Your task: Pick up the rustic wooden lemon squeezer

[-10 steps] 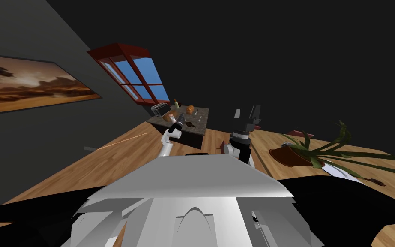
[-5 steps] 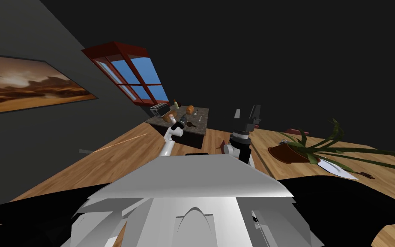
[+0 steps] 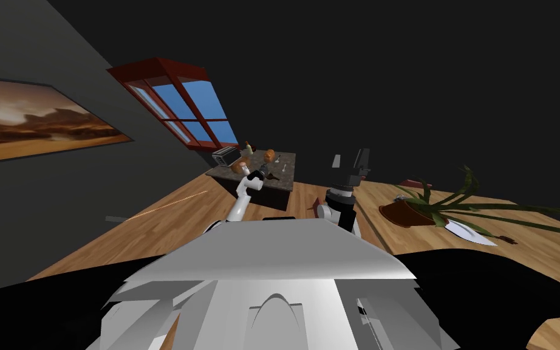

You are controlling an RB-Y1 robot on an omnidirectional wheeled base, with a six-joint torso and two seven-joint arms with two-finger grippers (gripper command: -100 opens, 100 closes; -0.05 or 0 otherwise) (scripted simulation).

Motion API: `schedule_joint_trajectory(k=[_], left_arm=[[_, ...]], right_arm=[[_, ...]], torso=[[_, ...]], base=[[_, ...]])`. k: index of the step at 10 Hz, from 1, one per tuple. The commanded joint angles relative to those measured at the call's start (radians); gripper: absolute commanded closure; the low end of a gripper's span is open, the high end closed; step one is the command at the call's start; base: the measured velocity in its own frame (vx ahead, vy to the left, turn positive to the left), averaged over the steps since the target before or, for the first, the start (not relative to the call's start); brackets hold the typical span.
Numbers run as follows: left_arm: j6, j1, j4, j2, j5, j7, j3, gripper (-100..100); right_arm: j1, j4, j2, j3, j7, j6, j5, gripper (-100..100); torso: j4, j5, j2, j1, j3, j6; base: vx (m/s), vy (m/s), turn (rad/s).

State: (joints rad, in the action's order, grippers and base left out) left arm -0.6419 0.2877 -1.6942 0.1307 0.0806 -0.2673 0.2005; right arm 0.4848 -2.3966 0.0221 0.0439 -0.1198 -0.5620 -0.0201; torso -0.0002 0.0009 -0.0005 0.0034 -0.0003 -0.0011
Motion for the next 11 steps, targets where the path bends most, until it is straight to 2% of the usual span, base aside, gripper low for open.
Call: schedule_joint_trajectory(k=[1, 6, 11], left_arm=[[-0.048, 0.032, 0.03, -0.002, 0.011, -0.023, 0.011, -100], [-0.18, 0.145, 0.165, -0.01, 0.055, -0.106, 0.056, -100], [-0.268, 0.211, 0.273, -0.018, 0.089, -0.165, 0.09, -100]], right_arm=[[0.0, 0.0, 0.0, 0.0, 0.0, 0.0, 0.0, 0], [0.0, 0.0, 0.0, 0.0, 0.0, 0.0, 0.0, 0], [0.0, 0.0, 0.0, 0.0, 0.0, 0.0, 0.0, 0]], torso=[[0.0, 0.0, 0.0, 0.0, 0.0, 0.0], [0.0, 0.0, 0.0, 0.001, 0.0, 0.0], [0.0, 0.0, 0.0, -0.001, 0.0, 0.0]], base=[[-0.011, 0.051, -0.029], [-0.006, 0.075, -0.048], [-0.001, 0.051, -0.03]])
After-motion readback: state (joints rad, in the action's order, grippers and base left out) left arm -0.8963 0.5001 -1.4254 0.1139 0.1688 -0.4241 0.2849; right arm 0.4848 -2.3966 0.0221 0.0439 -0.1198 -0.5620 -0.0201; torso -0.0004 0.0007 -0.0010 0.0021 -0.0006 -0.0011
